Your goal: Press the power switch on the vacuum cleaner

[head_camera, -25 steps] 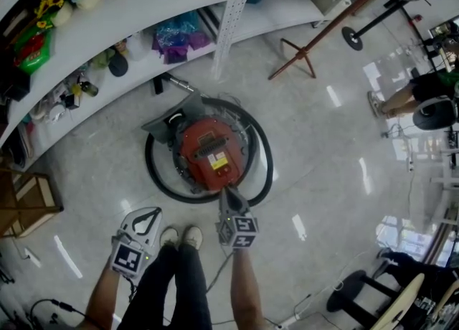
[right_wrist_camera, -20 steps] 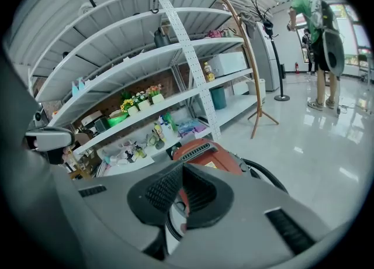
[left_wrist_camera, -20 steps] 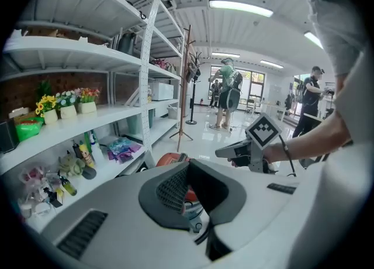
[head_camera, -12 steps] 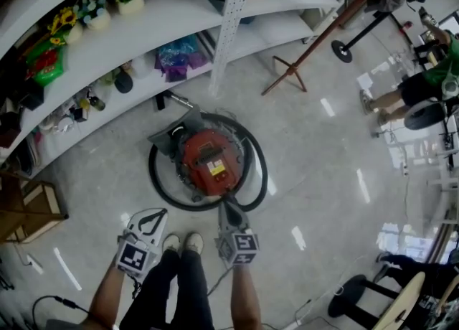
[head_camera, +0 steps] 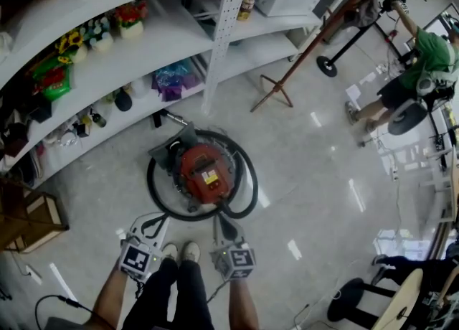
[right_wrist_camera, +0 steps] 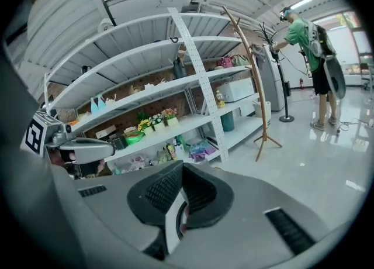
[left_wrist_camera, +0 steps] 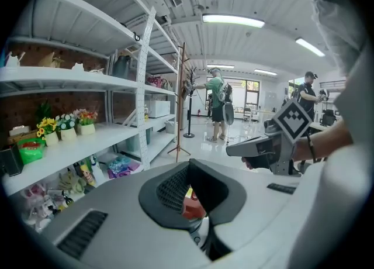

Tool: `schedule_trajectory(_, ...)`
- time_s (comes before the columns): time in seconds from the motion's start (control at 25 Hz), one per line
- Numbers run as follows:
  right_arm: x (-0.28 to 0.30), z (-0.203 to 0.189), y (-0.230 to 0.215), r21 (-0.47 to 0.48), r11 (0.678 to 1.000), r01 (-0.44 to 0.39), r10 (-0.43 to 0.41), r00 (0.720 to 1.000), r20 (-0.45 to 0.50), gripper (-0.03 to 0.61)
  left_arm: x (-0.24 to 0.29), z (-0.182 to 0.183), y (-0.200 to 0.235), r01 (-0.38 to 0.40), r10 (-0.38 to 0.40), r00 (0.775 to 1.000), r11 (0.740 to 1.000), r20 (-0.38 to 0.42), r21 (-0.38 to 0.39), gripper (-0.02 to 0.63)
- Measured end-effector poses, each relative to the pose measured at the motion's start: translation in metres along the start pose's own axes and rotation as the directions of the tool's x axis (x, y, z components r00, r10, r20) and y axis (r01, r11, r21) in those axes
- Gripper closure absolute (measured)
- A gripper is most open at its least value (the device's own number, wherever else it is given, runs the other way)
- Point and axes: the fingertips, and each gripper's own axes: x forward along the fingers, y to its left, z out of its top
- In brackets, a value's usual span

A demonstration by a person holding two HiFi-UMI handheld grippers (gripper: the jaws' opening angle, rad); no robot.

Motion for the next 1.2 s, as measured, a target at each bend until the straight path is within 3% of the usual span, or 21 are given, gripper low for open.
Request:
schedule_trajectory(0.24,-0.03,0.027,0.021,-0.017,1.0,-0.008,0.009,0.998,0.061,0.566,-0.02,0.031,-0.002,0.001,-0.002,0.999,1.0,0.033,0.008,0.607)
schedule_trajectory(0.72,-0.077,0.081,0.07,-0.021,1.0,-0.005,0.007,0.995,0.095,0.566,-0.052,0.1,-0.012,0.024,-0.029,0.994,0.998,0.106,0.055,0.607)
schedule_trajectory(1.2,-0.105,0.112,0.096,-0.016,1.0,-0.014,0.016,0.992,0.124,0.566,-0.078,0.139,-0.023,0.04,-0.049,0.991,0.997,0.128,0.071,0.607)
